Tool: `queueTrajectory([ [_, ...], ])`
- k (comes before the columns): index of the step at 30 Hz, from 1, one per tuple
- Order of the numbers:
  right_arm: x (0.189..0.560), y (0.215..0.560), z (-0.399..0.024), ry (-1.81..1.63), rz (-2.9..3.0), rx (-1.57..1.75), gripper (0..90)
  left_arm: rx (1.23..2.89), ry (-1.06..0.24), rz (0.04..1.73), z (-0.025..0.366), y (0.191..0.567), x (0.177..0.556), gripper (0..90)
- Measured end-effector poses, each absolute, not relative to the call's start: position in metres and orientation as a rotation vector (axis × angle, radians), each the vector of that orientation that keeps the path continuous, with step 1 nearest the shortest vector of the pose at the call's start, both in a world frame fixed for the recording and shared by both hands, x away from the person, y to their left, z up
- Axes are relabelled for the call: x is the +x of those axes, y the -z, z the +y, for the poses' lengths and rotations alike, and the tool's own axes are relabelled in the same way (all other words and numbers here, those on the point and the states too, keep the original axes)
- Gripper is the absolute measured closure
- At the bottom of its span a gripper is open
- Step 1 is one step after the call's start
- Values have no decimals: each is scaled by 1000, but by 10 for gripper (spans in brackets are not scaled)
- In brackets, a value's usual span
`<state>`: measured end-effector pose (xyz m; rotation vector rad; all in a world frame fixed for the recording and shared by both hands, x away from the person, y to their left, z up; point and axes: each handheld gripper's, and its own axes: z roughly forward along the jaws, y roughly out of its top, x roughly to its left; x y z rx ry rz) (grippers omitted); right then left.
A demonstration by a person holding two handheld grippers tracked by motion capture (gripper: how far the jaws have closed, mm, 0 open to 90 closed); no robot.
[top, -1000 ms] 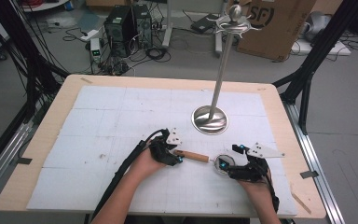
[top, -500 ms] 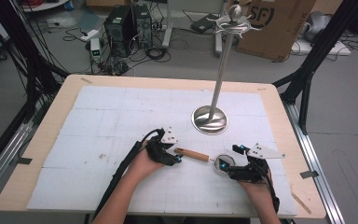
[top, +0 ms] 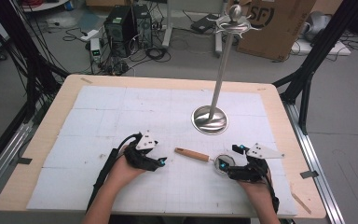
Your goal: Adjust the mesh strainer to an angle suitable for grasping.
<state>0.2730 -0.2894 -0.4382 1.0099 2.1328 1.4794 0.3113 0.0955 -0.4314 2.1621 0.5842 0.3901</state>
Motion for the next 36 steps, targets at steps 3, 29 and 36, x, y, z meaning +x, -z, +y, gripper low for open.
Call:
queueTrajectory([
  [3, 273, 438, -289, -1478, 2135, 1013, 160, 2140, -404, 591, 106, 431, 305, 301],
  [29, 282, 437, -271, -1392, 2234, 946, 163, 1996, -441, 636, 152, 427, 296, 226],
  [36, 295, 432, -253, -1342, 2301, 897, 184, 1953, -458, 651, 160, 423, 296, 216],
])
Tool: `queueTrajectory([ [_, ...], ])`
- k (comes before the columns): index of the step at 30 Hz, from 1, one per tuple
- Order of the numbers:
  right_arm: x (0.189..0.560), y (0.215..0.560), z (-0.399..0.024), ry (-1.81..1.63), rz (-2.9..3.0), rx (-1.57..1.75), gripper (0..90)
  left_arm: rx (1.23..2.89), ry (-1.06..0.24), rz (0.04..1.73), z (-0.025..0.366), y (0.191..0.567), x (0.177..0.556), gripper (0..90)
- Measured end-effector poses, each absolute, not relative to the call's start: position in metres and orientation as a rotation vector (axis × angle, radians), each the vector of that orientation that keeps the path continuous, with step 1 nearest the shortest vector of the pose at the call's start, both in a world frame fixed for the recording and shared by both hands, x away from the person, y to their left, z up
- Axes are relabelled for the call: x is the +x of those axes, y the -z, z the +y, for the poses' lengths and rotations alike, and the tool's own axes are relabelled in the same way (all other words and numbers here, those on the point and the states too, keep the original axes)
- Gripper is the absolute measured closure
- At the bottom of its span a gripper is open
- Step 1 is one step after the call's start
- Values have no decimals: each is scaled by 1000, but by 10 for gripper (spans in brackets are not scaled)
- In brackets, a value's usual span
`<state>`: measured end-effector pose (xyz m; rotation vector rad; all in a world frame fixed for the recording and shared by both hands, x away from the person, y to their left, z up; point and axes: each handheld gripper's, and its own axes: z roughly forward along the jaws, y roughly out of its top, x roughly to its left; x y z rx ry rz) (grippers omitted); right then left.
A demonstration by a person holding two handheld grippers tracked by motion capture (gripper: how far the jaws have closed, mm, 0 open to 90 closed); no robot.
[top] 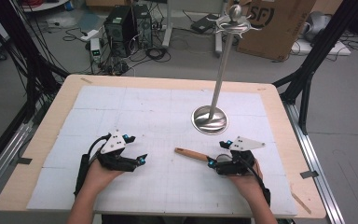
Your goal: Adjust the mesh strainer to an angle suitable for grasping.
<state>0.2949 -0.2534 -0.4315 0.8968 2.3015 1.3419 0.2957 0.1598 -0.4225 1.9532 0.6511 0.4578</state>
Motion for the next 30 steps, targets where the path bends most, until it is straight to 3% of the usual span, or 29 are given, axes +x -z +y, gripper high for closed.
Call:
queueTrajectory([
  [2, 298, 432, -246, -1299, 2367, 871, 241, 1944, -458, 656, 161, 422, 296, 213],
  [13, 308, 432, -228, -1169, 2509, 832, 325, 1940, -476, 659, 164, 419, 296, 214],
  [18, 314, 434, -220, -1064, 2587, 795, 411, 1935, -476, 646, 164, 418, 296, 213],
  [23, 319, 436, -217, -999, 2626, 802, 563, 1940, -476, 641, 164, 419, 296, 213],
  [30, 317, 435, -215, -971, 2646, 818, 619, 1933, -464, 621, 162, 418, 294, 213],
])
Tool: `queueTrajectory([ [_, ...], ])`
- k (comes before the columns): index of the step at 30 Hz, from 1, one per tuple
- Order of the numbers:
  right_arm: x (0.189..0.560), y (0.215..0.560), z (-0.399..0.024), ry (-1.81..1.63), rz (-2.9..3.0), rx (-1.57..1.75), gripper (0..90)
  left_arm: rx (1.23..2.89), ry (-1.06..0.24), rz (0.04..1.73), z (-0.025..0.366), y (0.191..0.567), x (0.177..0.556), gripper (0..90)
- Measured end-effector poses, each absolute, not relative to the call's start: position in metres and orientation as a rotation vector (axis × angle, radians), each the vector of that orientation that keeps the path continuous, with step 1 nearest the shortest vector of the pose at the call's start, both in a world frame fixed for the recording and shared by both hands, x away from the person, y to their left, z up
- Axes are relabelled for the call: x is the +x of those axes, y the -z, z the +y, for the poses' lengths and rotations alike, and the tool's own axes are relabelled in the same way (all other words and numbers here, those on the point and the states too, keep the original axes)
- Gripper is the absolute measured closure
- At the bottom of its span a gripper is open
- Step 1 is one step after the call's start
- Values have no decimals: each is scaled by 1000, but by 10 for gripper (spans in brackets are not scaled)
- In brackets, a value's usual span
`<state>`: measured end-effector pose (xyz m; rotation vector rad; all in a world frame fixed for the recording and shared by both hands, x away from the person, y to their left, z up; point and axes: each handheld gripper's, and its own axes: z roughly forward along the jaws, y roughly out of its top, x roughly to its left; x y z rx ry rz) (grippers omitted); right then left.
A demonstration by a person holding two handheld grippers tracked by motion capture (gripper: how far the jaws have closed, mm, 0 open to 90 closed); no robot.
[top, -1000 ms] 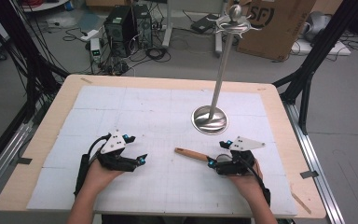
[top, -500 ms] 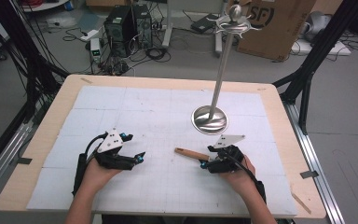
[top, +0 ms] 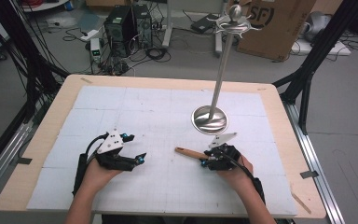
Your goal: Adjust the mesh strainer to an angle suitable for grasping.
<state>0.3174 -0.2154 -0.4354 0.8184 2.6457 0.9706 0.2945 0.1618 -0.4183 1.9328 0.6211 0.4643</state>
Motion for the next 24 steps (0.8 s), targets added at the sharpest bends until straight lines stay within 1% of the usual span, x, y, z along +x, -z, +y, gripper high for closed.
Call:
queueTrajectory([
  [2, 317, 434, -216, -979, 2655, 830, 667, 1937, -464, 617, 162, 418, 294, 213],
  [3, 316, 434, -217, -978, 2653, 845, 671, 1936, -465, 620, 162, 418, 294, 213],
  [11, 315, 431, -215, -933, 2665, 860, 665, 1933, -463, 620, 162, 418, 294, 214],
  [14, 317, 430, -210, -880, 2695, 848, 645, 1932, -463, 620, 162, 418, 294, 214],
  [24, 325, 425, -204, -786, 2764, 824, 637, 1944, -453, 610, 159, 419, 294, 214],
])
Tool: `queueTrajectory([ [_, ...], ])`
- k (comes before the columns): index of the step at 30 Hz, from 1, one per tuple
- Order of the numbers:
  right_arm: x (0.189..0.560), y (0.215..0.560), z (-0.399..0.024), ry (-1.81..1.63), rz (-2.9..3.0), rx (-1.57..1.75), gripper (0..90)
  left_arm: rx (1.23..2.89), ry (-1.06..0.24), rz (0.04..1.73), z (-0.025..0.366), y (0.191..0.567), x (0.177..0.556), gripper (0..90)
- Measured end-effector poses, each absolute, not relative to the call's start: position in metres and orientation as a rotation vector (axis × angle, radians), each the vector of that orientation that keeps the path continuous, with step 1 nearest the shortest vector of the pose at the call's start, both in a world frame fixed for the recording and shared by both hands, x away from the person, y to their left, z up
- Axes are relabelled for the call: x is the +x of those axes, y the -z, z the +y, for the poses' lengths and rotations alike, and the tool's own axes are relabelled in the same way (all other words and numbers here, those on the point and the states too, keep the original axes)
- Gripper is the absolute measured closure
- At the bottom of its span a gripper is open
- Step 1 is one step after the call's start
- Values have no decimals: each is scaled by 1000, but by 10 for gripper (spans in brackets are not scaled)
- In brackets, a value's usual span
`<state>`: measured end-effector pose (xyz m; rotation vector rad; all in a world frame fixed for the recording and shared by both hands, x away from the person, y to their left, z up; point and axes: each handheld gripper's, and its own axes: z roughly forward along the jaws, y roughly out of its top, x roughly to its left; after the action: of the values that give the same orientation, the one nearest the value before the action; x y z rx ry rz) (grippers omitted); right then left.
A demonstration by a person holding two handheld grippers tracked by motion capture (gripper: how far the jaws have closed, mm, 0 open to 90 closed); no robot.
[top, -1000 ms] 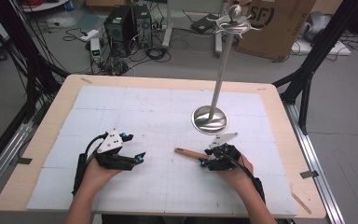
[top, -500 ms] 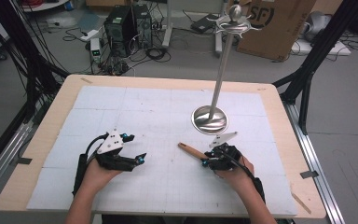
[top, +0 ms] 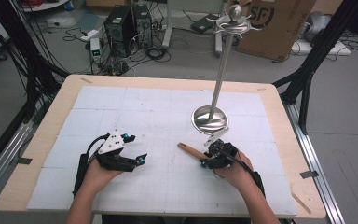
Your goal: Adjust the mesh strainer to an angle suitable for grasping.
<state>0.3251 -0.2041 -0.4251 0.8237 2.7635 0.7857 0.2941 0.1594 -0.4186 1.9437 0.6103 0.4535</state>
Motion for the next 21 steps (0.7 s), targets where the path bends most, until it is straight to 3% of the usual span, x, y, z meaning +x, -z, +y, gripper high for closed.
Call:
queueTrajectory([
  [7, 333, 421, -197, -698, 2832, 807, 654, 1970, -444, 587, 152, 420, 293, 213],
  [21, 326, 419, -207, -839, 2728, 841, 682, 1954, -449, 595, 155, 418, 293, 213],
])
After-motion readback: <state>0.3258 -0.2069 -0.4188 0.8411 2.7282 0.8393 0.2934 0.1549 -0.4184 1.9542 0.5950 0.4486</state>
